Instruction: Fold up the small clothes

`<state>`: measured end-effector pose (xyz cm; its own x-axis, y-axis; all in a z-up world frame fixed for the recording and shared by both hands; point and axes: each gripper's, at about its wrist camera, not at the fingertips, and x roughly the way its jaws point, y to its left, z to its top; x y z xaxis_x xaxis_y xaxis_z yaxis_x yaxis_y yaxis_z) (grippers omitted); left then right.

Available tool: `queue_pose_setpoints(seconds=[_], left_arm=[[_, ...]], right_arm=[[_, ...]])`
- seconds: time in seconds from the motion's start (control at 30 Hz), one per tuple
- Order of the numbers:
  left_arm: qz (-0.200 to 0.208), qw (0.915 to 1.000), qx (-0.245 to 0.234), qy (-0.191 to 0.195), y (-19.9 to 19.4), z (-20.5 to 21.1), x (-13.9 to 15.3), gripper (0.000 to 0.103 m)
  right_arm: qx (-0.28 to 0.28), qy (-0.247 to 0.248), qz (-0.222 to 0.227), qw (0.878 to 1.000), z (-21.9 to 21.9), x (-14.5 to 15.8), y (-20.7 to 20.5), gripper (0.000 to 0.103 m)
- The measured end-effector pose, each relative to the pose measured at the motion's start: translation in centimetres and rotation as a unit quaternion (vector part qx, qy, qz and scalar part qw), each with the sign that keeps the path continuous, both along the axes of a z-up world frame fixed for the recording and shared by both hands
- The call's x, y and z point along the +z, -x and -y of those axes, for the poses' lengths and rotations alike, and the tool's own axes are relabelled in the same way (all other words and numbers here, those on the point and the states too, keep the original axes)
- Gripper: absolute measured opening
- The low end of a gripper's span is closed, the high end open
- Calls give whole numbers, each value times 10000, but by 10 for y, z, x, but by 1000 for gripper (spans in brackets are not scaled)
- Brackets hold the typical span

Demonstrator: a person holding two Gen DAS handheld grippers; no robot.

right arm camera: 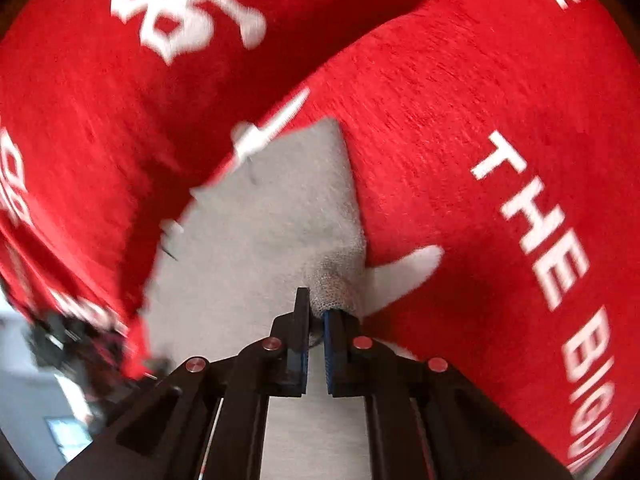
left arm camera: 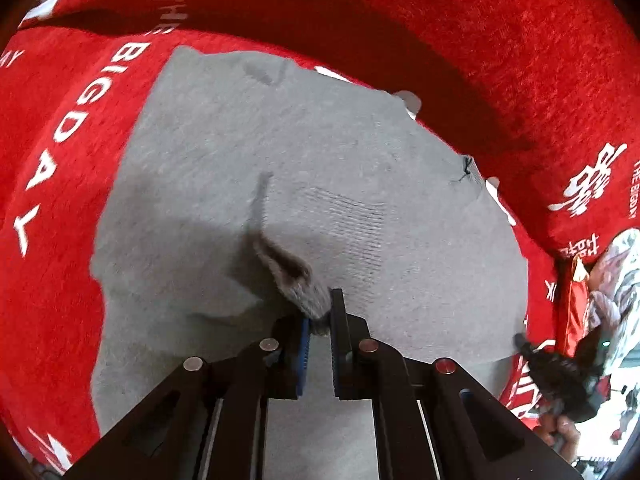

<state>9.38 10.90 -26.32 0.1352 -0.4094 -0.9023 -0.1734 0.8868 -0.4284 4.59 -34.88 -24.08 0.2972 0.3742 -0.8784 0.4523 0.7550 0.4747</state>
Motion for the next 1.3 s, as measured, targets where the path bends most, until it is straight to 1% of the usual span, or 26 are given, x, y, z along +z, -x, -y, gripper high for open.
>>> queue_pose_setpoints(seconds=[0.03,0.07,0.1,0.13,0.2,0.23,0.27,0.3,0.33,0.4,0.47,0.5,0.6,0.67,0.7,0.73,0.8,0.83,0.87,0.93,1.03,1.1,1.17,1.2,1.23,1.3], left_arm=[[9,10000,-3,-96,2,-3,3,15],[33,9998,-28,-213,3,-6,6,15],[38,9995,-56,-295,5,-9,9,18],[30,9989,-113,-452,6,-11,11,24],[50,9954,-154,-945,8,-18,18,65],[138,9923,-100,-1224,9,-23,24,68],[199,9917,-79,-1271,8,-26,29,68],[229,9922,-67,-1223,8,-30,34,68],[273,9926,-3,-1186,6,-34,41,68],[388,9925,0,-1162,3,-35,49,68],[527,9913,-182,-1195,-4,-27,54,68],[587,9904,-307,-1210,-7,-21,55,68],[676,9886,-602,-1199,-20,7,47,68],[690,9882,-711,-1170,-28,22,39,68],[645,9877,-802,-1178,-31,31,30,68],[593,9873,-853,-1202,-32,36,24,68],[449,9849,-929,-1394,-32,41,9,68],[482,9826,-948,-1525,-30,41,7,68],[503,9804,-970,-1638,-29,40,5,68],[526,9822,-941,-1538,-26,30,6,68],[423,9802,-946,-1685,-23,17,8,68],[349,9792,-916,-1776,-21,12,10,68],[277,9774,-864,-1907,-17,6,14,68],[252,9761,-838,-1988,-14,3,15,68],[227,9750,-817,-2053,-10,-2,17,68],[168,9741,-779,-2115,-6,-6,20,68]], right_arm=[[109,1,-94,9999,-2,-8,2,6],[101,-25,-66,9999,-1,-10,3,6],[48,-83,-35,9999,0,-9,5,5],[29,-139,-55,9999,2,-9,6,6],[30,-184,-130,9997,3,-8,8,9],[57,-157,-190,9997,2,-5,10,9],[92,-41,-229,9997,-1,0,14,9],[107,115,-223,9996,0,7,15,10],[126,363,-157,9991,-1,19,18,10],[95,565,-12,9984,5,33,25,10],[71,715,106,9974,12,43,23,10],[97,708,142,9973,15,44,18,10],[229,711,239,9969,18,40,-12,10],[434,750,373,9955,12,37,-35,10],[598,776,408,9944,7,33,-45,10],[754,797,366,9933,0,26,-53,10],[889,793,215,9926,-7,12,-58,10],[939,847,54,9920,-10,1,-58,10],[935,902,20,9915,-9,-4,-55,4],[830,907,165,9923,-4,-4,-47,3],[733,907,105,9931,7,0,-38,3],[735,925,45,9930,10,2,-36,3],[729,1062,-70,9916,10,8,-32,4],[718,1110,-118,9911,10,10,-30,10],[697,1168,-193,9905,10,12,-27,10],[606,1056,-268,9922,12,16,-18,10]])
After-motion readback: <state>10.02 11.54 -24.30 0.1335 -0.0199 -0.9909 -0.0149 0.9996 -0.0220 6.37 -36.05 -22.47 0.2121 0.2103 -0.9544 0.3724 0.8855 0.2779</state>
